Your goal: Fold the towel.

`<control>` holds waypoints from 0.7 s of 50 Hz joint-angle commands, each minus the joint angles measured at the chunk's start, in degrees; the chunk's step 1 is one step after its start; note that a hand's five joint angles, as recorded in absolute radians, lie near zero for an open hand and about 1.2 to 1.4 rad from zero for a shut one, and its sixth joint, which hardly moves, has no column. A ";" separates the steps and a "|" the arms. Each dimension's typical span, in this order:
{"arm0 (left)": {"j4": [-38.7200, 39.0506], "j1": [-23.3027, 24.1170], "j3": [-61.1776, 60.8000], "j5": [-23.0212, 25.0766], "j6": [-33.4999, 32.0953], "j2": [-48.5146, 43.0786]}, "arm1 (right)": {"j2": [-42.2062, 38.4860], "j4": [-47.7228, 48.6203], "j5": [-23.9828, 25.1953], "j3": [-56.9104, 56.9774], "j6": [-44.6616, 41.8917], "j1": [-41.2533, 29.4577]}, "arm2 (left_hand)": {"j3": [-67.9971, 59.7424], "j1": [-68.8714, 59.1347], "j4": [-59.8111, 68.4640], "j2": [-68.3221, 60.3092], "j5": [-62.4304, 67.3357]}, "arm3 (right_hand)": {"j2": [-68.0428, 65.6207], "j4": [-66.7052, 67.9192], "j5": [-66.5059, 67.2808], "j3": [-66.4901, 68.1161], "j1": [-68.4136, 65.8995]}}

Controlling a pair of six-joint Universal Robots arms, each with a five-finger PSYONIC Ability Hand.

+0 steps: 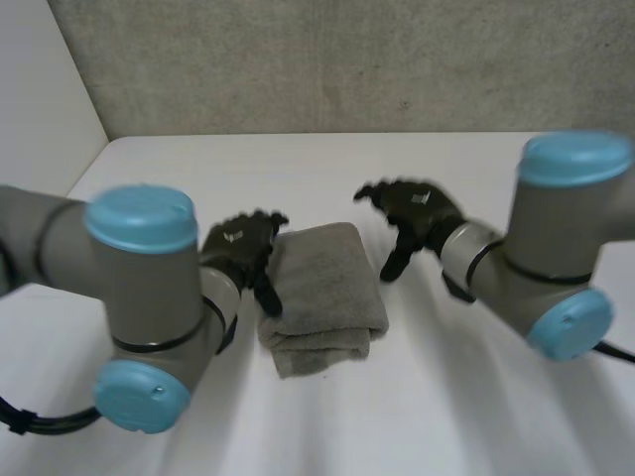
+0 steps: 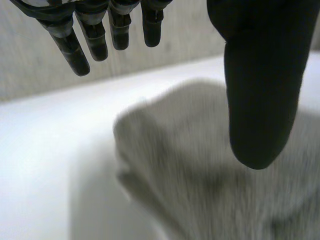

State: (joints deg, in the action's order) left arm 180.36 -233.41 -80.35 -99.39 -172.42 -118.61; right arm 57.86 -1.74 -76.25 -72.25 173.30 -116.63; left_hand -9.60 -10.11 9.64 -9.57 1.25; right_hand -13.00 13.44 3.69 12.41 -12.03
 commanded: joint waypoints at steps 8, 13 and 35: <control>-3.33 -10.39 3.27 1.21 -0.19 24.28 | 22.74 -3.09 -14.11 0.80 -3.06 6.32 | -1.95 -1.45 1.92 -1.99 0.30 | 3.00 -3.44 -3.69 -2.41 2.03; -10.29 -13.30 6.17 3.68 -0.19 28.26 | 23.97 -5.20 -15.60 1.15 -5.08 7.11 | -1.96 -1.45 1.92 -1.99 0.31 | 3.00 -3.44 -3.69 -2.41 2.03; -21.01 -14.18 8.02 8.08 -0.28 28.96 | 26.69 -9.33 -15.07 0.36 -4.90 6.41 | -1.28 -0.78 1.25 -1.32 -0.37 | 3.00 -3.44 -3.69 -2.41 2.03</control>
State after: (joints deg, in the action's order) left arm 158.89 -247.59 -72.08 -91.13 -172.69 -89.33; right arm 84.62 -10.54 -91.31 -71.76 168.38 -110.26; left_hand -9.62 -10.08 9.62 -9.64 1.24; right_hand -13.00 13.44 3.67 12.41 -11.81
